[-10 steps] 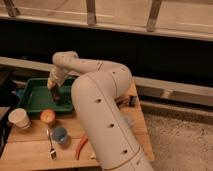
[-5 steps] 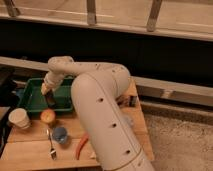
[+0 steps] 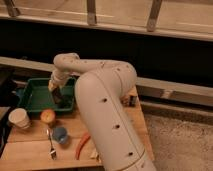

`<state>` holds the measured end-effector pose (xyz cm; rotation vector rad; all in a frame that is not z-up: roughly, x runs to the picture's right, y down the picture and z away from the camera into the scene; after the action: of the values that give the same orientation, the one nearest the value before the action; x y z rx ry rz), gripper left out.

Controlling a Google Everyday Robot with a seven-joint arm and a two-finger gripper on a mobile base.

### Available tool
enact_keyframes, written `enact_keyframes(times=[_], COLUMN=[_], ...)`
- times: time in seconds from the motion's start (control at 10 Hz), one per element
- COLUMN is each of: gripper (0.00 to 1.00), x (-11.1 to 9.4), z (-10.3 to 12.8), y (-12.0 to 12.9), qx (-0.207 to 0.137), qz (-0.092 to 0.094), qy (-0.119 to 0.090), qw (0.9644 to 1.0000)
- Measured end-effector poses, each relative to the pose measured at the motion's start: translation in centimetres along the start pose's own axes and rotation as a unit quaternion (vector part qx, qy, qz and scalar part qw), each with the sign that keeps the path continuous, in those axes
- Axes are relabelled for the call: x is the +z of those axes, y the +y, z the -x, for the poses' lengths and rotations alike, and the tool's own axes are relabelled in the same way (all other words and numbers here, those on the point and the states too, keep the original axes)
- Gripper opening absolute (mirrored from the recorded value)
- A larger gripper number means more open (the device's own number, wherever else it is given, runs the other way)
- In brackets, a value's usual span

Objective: Wipe tray with eraser

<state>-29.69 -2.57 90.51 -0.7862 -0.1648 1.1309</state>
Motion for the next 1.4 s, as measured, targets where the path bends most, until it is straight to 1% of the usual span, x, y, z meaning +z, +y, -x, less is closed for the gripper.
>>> enact_keyframes(times=[0.1,0.2,0.3,0.4,0.5,0.6,0.7,0.8,0.9,1.0,1.1,1.3,1.4], gripper=[0.06,0.06,0.06,0.06,0.06,0.06,0.06,0.06,0.06,0.06,0.06,0.06,0.06], x=[0.0,0.2,0.6,1.3,1.8,2.1,2.4,2.5,2.3,1.8,0.8,-0.7,-1.5], z=[1.0,1.9,2.8,3.7,3.8,3.5,2.8,2.0,1.1,-0.1,-1.1,-1.3,-0.6], y=[-0.4,-0.1,0.7,2.2,3.6,5.0,6.3,7.0,7.1,6.6,5.5,3.2,2.1], qx=[-0.003,-0.010,-0.020,-0.042,-0.060,-0.074,-0.085,-0.088,-0.084,-0.074,-0.062,-0.044,-0.038], qz=[-0.002,-0.002,0.002,0.009,0.017,0.027,0.038,0.045,0.049,0.049,0.045,0.030,0.021], qy=[-0.002,-0.004,-0.004,0.000,0.004,0.007,0.011,0.015,0.016,0.018,0.015,0.006,-0.002], qw=[1.0000,0.9999,0.9998,0.9991,0.9980,0.9968,0.9956,0.9950,0.9951,0.9959,0.9970,0.9986,0.9991])
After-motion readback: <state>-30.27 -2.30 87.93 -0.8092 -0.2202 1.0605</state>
